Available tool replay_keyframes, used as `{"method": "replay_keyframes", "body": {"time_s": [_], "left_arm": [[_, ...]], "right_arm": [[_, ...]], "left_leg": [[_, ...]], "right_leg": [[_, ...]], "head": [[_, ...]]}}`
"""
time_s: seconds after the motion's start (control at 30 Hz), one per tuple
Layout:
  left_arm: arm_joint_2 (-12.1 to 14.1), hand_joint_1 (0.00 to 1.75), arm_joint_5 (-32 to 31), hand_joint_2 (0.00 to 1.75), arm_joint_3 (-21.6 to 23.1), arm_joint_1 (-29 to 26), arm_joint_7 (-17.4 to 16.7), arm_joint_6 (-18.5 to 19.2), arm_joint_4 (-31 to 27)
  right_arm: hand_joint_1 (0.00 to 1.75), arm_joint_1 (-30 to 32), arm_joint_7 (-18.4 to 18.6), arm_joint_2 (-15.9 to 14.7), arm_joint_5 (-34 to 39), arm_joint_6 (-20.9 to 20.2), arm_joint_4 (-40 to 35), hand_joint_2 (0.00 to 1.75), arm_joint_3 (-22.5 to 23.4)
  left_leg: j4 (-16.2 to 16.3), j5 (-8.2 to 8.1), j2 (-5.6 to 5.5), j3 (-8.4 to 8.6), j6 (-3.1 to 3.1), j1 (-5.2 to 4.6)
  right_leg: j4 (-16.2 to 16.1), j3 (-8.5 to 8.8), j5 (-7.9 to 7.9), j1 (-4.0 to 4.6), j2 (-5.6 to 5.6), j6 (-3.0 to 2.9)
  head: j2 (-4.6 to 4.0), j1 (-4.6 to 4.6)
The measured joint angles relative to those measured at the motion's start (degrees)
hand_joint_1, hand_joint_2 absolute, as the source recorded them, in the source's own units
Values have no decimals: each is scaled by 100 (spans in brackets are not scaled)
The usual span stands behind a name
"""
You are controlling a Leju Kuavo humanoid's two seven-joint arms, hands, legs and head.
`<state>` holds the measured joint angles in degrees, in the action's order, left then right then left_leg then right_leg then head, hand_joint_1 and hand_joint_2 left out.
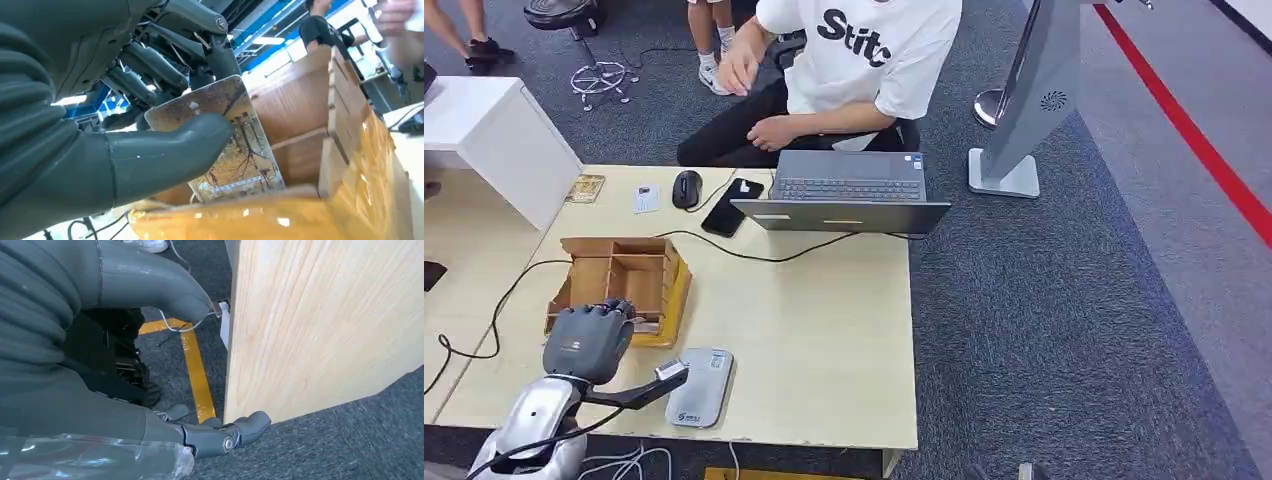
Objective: Pass the card to the sensor for recognition and then transmit it.
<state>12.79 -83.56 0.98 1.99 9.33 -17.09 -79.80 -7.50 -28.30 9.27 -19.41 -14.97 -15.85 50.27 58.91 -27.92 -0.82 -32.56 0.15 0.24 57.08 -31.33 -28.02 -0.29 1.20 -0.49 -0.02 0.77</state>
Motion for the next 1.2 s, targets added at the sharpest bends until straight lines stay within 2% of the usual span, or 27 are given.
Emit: {"method": "replay_keyframes", "body": {"time_s": [0.23,0.47,0.7,1.2], "left_arm": [[-29,175,326,175,26,619,35,282,-646],[-343,175,455,175,168,1250,-55,575,-1318],[-477,175,472,175,234,1506,-70,588,-1349],[-466,175,501,175,232,1538,-90,566,-1347]], "right_arm": [[0,-11,52,0,-85,35,0,175,0],[0,-40,85,20,-116,61,0,175,0],[0,-51,101,44,-155,59,2,175,0],[0,-51,101,68,-171,33,2,175,0]], "left_leg": [[1,4,-1,2,2,0],[2,4,0,0,2,-2],[2,4,2,0,1,-1],[2,4,2,-3,1,-1]], "right_leg": [[0,0,8,0,1,0],[0,0,9,-1,3,0],[0,-2,9,0,3,0],[0,-1,9,-1,1,0]], "head": [[0,2],[0,0],[-2,0],[0,0]]}}
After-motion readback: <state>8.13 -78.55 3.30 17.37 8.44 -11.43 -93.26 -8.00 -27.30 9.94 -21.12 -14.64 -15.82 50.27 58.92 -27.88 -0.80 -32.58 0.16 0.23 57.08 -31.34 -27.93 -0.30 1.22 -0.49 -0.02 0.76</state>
